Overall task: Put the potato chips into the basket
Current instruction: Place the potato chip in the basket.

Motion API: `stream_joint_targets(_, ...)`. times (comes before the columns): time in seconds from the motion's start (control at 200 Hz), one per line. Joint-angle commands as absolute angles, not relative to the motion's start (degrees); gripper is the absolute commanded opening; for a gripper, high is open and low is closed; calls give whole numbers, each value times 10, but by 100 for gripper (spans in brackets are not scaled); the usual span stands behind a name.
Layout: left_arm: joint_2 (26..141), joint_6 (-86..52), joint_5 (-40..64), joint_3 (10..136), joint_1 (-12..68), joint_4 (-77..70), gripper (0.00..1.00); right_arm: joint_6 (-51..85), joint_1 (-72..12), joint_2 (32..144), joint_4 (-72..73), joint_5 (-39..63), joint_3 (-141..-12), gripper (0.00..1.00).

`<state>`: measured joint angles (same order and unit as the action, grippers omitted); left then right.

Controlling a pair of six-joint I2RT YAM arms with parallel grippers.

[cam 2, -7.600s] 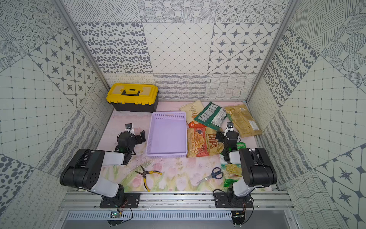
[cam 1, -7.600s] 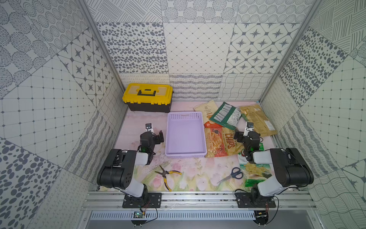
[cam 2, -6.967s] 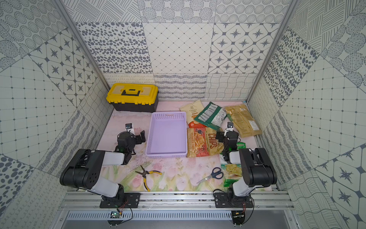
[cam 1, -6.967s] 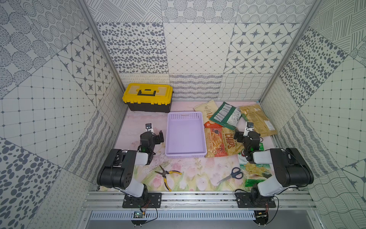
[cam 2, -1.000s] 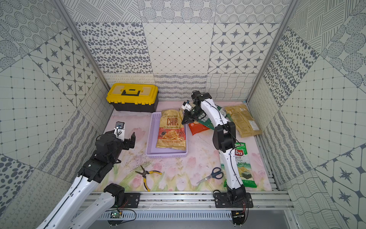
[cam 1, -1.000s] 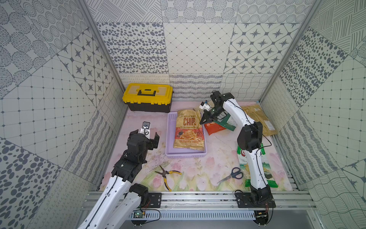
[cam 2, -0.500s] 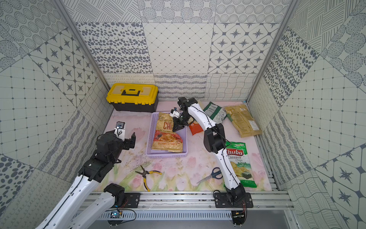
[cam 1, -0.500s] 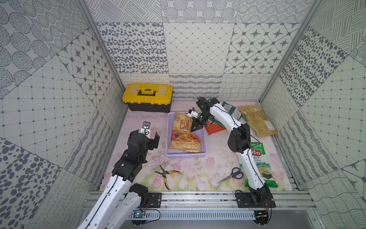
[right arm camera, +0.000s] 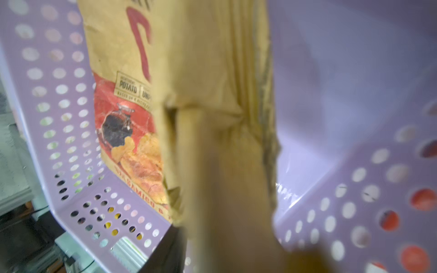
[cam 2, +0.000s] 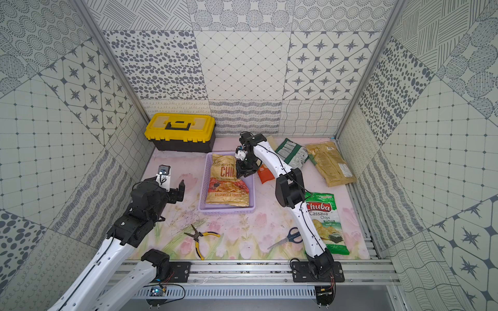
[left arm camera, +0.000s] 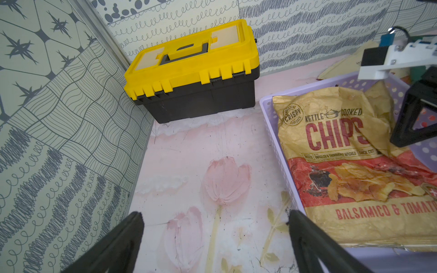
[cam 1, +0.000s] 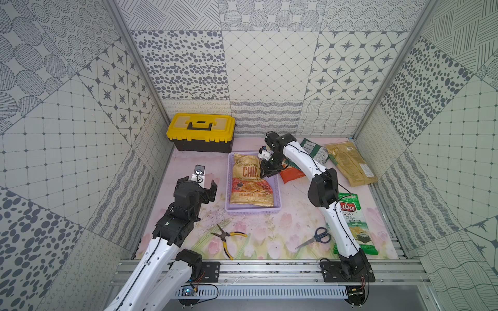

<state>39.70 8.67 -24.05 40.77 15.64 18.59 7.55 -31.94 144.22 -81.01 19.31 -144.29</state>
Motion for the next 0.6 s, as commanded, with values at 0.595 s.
stream_joint_targets(0.595, 394, 80, -222, 413, 152, 169, 99, 216, -419, 1522, -681, 3, -1541, 83)
